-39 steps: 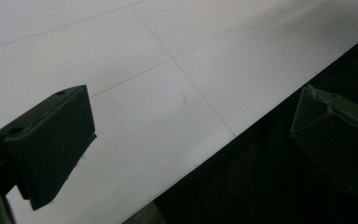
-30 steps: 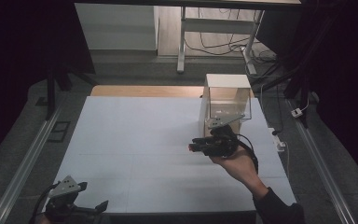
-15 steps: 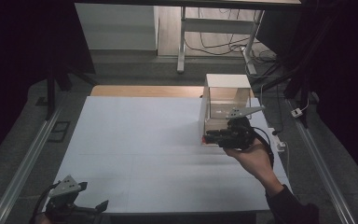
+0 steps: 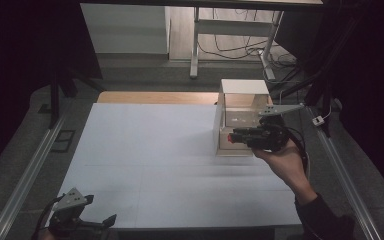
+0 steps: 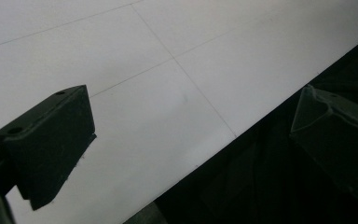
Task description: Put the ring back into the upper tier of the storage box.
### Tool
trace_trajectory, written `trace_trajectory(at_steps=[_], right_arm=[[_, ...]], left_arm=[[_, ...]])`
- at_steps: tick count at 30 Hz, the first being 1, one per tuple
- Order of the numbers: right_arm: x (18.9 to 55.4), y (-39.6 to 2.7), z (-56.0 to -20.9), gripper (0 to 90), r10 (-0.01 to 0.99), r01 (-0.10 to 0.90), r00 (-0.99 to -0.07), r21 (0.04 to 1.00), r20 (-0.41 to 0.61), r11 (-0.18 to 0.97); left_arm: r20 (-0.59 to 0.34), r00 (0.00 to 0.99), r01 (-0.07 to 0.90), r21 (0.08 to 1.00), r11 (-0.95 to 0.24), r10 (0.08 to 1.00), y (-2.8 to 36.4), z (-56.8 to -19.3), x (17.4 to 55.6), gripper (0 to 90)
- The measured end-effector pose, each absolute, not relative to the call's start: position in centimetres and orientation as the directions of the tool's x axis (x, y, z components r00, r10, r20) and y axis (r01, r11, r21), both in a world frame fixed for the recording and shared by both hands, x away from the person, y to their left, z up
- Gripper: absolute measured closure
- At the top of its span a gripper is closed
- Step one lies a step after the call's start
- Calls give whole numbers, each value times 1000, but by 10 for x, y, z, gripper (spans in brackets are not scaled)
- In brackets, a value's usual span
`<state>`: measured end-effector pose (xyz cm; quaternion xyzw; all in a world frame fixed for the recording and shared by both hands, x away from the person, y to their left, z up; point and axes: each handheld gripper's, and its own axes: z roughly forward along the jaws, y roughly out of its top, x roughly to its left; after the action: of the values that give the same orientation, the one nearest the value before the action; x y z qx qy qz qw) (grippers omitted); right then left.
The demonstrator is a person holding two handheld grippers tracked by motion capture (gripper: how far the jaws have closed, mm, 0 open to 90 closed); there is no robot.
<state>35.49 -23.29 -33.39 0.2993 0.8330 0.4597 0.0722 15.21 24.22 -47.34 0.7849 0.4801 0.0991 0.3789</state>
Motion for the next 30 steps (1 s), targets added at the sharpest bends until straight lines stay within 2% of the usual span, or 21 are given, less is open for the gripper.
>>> trace_trajectory(at_steps=[16,30], right_arm=[[377,-253,-315,718,649,428,-749,844,132,323],[408,-239,-321,716,696,434,-710,843,105,316]], left_arm=[[-208,519,679,689,-252,829,242,-473,152,0],[-208,520,678,690,-253,829,242,-473,152,0]])
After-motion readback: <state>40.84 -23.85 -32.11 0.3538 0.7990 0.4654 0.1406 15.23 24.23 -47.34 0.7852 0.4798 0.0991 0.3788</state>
